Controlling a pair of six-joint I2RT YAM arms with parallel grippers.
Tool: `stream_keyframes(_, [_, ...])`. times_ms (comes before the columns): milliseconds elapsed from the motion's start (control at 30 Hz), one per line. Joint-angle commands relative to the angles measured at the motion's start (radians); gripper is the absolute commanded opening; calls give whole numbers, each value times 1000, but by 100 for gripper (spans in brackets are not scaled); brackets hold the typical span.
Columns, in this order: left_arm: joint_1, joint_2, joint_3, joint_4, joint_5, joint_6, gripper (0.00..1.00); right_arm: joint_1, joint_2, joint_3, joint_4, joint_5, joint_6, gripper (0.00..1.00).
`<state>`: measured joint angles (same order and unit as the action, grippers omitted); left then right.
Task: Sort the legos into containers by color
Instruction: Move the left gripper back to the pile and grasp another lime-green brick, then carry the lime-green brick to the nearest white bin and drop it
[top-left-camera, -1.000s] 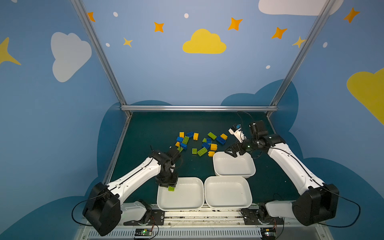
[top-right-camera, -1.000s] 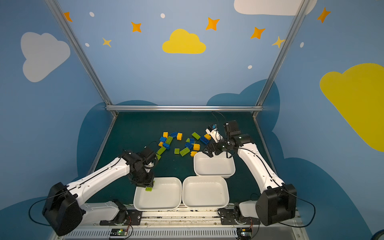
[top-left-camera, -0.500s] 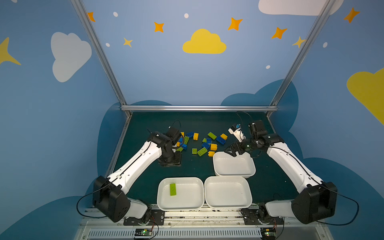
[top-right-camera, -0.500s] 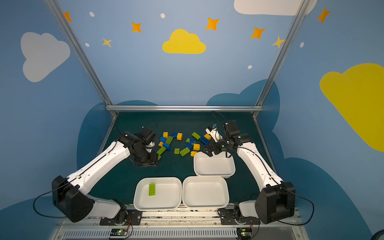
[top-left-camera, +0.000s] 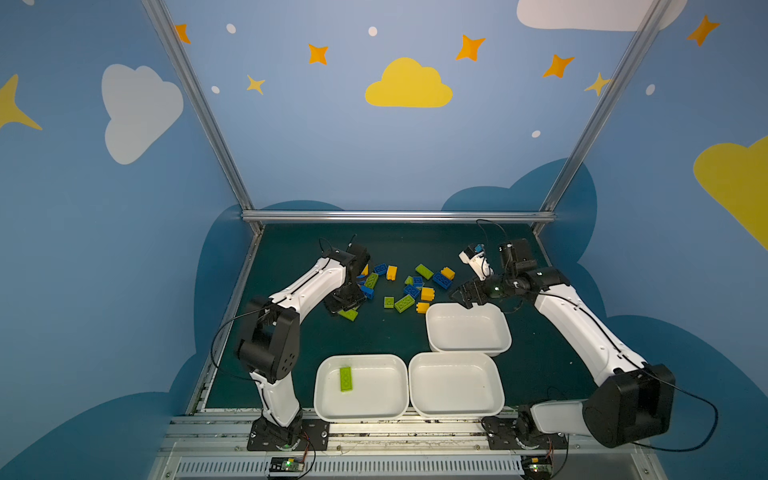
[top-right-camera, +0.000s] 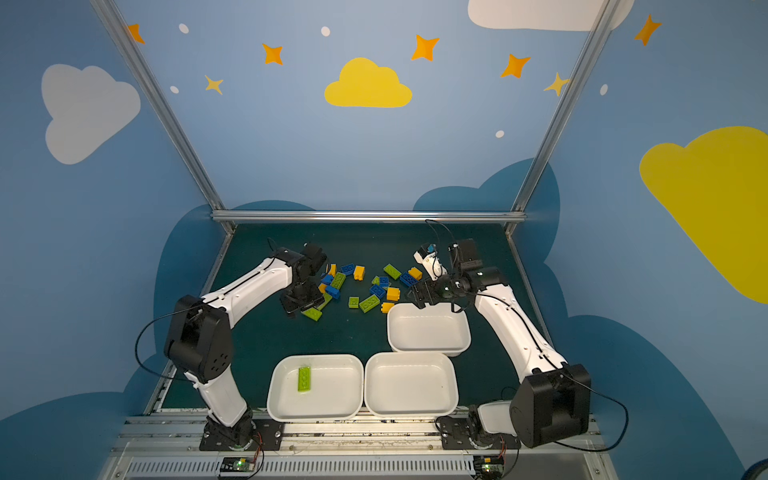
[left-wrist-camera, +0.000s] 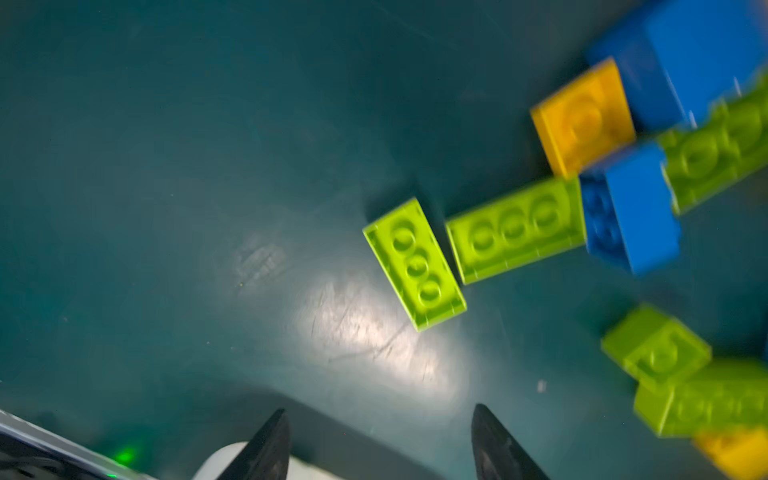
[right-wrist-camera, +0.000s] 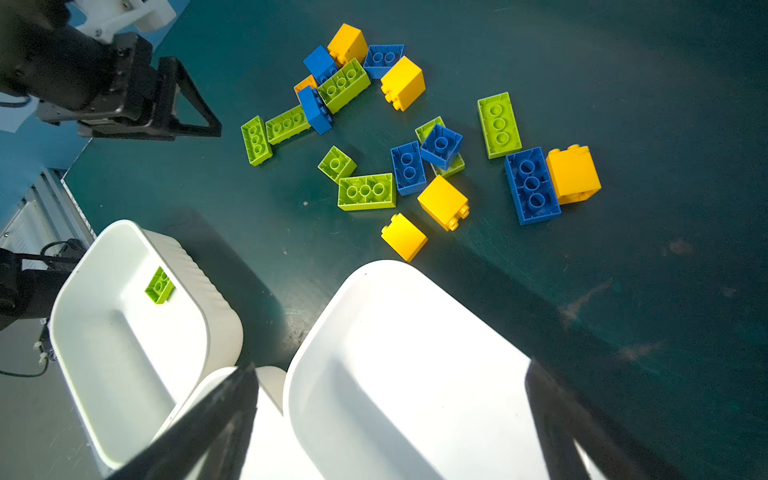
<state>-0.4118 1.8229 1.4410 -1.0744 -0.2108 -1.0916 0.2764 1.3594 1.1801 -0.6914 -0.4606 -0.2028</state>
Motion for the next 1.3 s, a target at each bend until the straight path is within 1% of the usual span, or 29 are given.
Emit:
stream_keyframes(0, [7,27,4,60,-70,-213,68,-9,-14,2,9,-4,10,99])
stream_keyframes(133, [17,71,-4,101,-79,-252,67,-14,-17,-6,9,-4,18,99])
stream_keyframes(233, [35,102,-6,155,-83,-234,64,-19,-17,-18,13,-7,20,99])
stream_keyframes(333, [42,141,25,147,-83,-223,60,-21,-11,-19,11,-13,22,99])
stream_keyframes(500, [59,151,-11,171,-74,-213,56,-24,-5,-24,13,-13,26,99])
stream_keyframes(700, [63,171,-43,254,-10,-192,53,-25,15,-15,6,-18,20,99])
stream_keyframes(900, [62,179,-62,208,-16,-209,50,-27,16,-11,-6,-11,18,99])
stream_keyframes(1000, [61,173,-95,231,-4,-216,48,-30,15,-20,-5,-13,18,99])
stream_keyframes(1100, [50,175,-116,258,10,-224,45,-29,18,-19,-4,-19,18,99])
stream_keyframes(1267, [39,162,-110,243,-2,-211,34,-31,19,-13,-16,-20,10,99])
